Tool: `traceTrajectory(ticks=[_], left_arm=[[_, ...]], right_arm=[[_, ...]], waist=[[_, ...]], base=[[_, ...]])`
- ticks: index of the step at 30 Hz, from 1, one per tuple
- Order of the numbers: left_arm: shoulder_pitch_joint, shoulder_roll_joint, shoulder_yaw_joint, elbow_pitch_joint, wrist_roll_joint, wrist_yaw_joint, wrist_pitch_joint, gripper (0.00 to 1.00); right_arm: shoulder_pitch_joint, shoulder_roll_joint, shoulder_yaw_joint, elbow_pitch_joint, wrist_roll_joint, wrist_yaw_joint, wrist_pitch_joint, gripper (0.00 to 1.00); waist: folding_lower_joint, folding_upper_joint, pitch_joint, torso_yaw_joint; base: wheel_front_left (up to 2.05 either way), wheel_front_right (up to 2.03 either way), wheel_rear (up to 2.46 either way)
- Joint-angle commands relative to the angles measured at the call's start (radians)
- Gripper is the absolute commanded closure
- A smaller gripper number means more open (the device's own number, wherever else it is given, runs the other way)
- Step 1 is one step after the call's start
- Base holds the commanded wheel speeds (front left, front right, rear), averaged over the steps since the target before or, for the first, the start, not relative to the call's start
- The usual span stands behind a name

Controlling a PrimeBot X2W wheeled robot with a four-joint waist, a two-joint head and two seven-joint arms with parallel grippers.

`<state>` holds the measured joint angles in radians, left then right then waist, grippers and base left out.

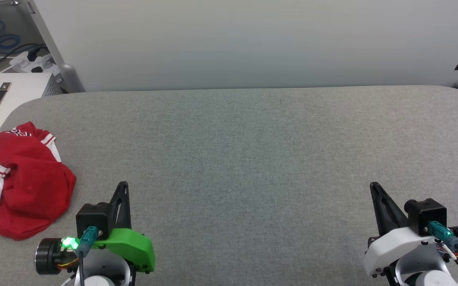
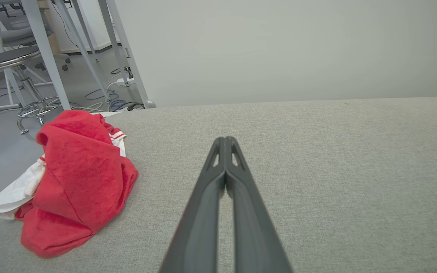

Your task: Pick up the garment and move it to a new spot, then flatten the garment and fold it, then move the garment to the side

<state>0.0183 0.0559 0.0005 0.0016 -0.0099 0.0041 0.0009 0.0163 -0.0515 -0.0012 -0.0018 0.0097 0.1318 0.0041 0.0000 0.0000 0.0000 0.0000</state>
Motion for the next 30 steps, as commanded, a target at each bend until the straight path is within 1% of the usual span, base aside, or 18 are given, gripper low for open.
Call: traceTrajectory(ticks=[1, 11, 12, 30], left_arm=[[-0.018, -0.006, 0.0, -0.002, 0.01, -0.004, -0.001, 1.0], [-0.018, -0.006, 0.0, -0.002, 0.01, -0.004, -0.001, 1.0], [0.0, 0.0, 0.0, 0.0, 0.0, 0.0, 0.0, 0.0], [-0.016, 0.0, -0.016, 0.013, -0.022, -0.006, -0.031, 0.0]], right_arm=[[-0.016, 0.001, 0.001, 0.002, -0.01, -0.001, -0.004, 1.0], [-0.016, 0.001, 0.001, 0.002, -0.01, -0.001, -0.004, 1.0], [0.0, 0.0, 0.0, 0.0, 0.0, 0.0, 0.0, 0.0], [-0.016, -0.004, 0.003, 0.017, 0.025, 0.0, -0.032, 0.0]], waist=[[0.0, 0.0, 0.0, 0.0], [0.0, 0.0, 0.0, 0.0], [0.0, 0.0, 0.0, 0.0], [0.0, 0.0, 0.002, 0.0]], base=[[0.0, 0.0, 0.0], [0.0, 0.0, 0.0], [0.0, 0.0, 0.0], [0.0, 0.0, 0.0]])
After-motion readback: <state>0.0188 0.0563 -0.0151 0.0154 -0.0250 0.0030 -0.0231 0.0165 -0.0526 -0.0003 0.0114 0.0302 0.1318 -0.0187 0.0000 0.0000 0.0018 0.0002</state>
